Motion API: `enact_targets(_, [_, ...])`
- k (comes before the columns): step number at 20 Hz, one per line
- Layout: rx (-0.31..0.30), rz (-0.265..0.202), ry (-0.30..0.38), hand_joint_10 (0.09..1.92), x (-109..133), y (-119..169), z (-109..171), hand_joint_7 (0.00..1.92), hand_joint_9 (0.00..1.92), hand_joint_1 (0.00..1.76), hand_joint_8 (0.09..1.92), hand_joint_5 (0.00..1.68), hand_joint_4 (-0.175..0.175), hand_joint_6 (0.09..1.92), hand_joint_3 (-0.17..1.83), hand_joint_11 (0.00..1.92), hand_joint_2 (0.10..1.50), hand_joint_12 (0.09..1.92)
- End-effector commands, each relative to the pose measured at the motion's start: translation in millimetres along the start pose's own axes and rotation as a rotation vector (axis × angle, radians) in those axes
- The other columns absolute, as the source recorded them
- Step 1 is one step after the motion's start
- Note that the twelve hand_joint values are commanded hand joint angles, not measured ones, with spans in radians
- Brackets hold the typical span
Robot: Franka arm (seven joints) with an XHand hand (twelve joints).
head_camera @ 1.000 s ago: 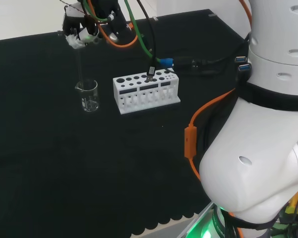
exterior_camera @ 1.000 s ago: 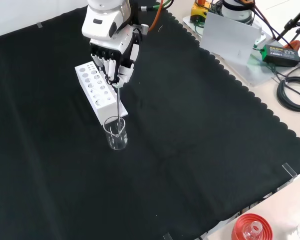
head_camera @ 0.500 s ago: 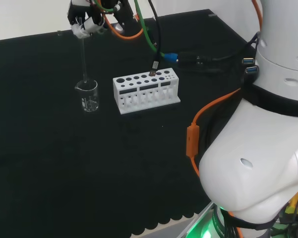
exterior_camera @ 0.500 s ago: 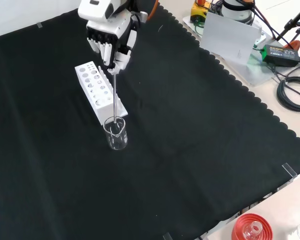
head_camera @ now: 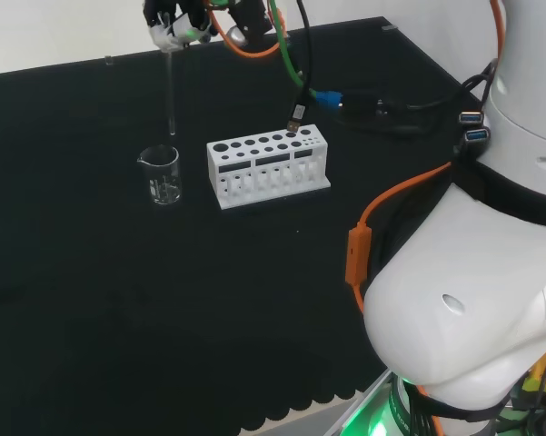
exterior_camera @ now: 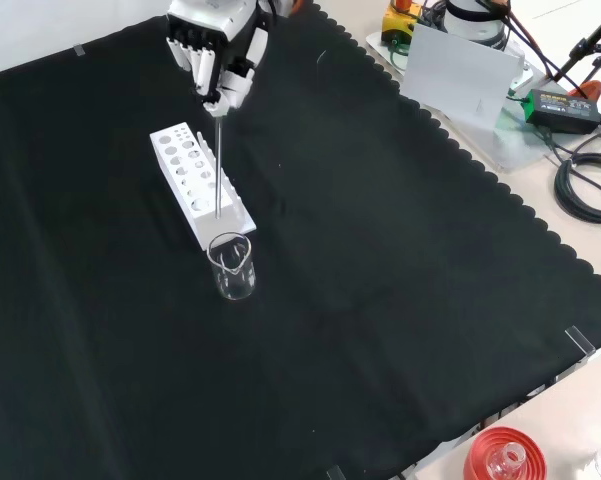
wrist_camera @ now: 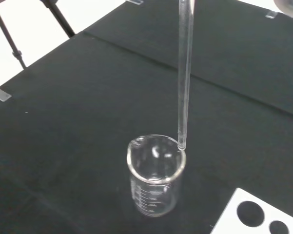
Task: Put the glass rod back on the white test tube rack.
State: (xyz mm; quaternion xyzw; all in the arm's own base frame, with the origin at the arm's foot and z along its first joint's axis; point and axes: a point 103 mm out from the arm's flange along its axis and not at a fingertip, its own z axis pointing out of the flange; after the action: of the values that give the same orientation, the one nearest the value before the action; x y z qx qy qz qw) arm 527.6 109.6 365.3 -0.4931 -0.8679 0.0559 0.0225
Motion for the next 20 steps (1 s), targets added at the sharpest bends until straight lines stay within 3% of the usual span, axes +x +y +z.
enact_targets(1, [0.003, 0.033, -0.002, 0.36, -16.6, -11.7, 1.4, 1.57, 1.77, 1.17, 0.6, 0.99, -0.175, 1.03, -0.17, 1.67, 1.2, 0.78])
enact_targets(15, [0.0, 0.093, 0.005, 0.36, -43.4, -30.3, 3.6, 1.57, 1.77, 1.17, 0.6, 0.99, -0.175, 1.03, -0.17, 1.67, 1.2, 0.78])
enact_targets(20, [0.013, 0.122, -0.002, 0.35, -65.8, -45.0, 6.4, 1.57, 1.78, 1.17, 0.6, 0.99, -0.175, 1.03, -0.17, 1.67, 1.2, 0.78])
